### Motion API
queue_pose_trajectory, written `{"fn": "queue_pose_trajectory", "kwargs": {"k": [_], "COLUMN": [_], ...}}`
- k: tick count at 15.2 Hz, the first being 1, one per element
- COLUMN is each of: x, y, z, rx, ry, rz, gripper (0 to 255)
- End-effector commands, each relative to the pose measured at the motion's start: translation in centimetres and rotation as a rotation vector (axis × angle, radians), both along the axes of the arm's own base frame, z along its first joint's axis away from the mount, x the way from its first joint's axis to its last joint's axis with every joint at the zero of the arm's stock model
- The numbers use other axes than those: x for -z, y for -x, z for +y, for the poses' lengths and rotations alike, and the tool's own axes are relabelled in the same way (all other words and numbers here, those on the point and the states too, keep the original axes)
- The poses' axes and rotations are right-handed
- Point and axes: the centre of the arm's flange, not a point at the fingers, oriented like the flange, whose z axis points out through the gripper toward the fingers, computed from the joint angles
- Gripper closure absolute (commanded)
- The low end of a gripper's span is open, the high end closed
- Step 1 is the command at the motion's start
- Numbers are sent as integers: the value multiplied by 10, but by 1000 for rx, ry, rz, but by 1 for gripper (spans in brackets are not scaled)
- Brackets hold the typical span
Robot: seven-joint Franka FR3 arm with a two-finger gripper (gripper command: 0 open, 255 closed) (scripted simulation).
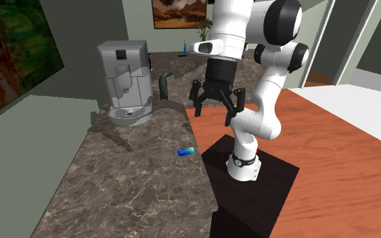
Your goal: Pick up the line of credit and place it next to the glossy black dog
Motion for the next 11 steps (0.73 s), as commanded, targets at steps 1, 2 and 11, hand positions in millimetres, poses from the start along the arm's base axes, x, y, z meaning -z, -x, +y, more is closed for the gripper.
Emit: {"fn": "queue_pose_trajectory", "kwargs": {"k": [1, 2, 11], "x": [0, 9, 96], "y": [0, -1, 0], "z": [0, -8, -81], "rx": [0, 26, 260], "ry": [0, -4, -40], "rz": [0, 14, 139], "gripper": [0, 0, 0]}}
